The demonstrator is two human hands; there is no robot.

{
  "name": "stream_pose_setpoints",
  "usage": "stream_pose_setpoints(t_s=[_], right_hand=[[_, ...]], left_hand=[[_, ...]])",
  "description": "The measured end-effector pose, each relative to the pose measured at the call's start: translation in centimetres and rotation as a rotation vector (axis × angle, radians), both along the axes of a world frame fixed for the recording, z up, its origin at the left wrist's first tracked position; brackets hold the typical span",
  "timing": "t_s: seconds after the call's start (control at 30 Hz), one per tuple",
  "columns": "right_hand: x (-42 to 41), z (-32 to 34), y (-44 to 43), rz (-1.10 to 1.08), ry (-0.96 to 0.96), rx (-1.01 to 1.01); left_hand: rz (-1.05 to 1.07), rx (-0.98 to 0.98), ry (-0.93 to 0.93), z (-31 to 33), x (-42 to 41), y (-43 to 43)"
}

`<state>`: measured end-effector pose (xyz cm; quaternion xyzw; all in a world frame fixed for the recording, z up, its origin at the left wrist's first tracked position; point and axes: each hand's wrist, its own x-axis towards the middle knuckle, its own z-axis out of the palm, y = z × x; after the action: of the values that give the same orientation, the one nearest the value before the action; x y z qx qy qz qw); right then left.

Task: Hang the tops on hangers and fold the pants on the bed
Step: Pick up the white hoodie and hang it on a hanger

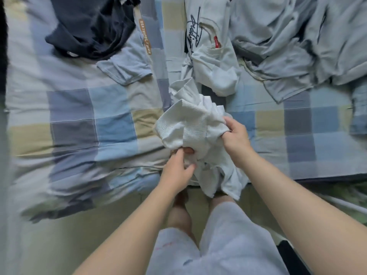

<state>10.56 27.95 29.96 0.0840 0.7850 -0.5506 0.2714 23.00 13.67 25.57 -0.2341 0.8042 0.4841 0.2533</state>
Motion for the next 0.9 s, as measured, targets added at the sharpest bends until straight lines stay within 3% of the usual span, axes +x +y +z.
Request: stream_pose_setpoints(t_s=[0.13,0.23,0.33,0.4,0.57,0.67,0.8,0.9], right_hand=[[-0.3,10.8,-0.5,-0.042,0.113,-0.188],[-1.3,17.9,-1.2,0.023,0.221,-0.346],[-2.0,23.6,-1.8,0.105,0.298,-0.494],[-2.2,26.6,-2.2,0.167,0.328,-0.569],[-2.7,33.7,-3.8,0.294,0.452,-0.663],[-3.4,38.4,-5.5,0.335,0.580,-0.688],[-4.3,44.4,-8.4,0.376,0.799,-0.663],[-4.8,48.0,-10.0,0.302,0.846,-0.666]], left_hand=[[0.333,0.180,0.089,8.7,-0.3,-0.7],[0.620,0.234,0.297,15.6,-1.5,-3.2],[0.735,0.273,0.498,22.7,-3.3,-6.5],[0.699,0.366,0.593,27.4,-4.3,-8.2],[0.266,0.348,0.652,36.3,-6.4,-9.9],[0.113,0.394,0.709,40.1,-7.6,-9.2],[0.166,0.476,0.857,44.2,-9.6,-8.5],[0.281,0.505,1.017,47.3,-10.7,-9.2]])
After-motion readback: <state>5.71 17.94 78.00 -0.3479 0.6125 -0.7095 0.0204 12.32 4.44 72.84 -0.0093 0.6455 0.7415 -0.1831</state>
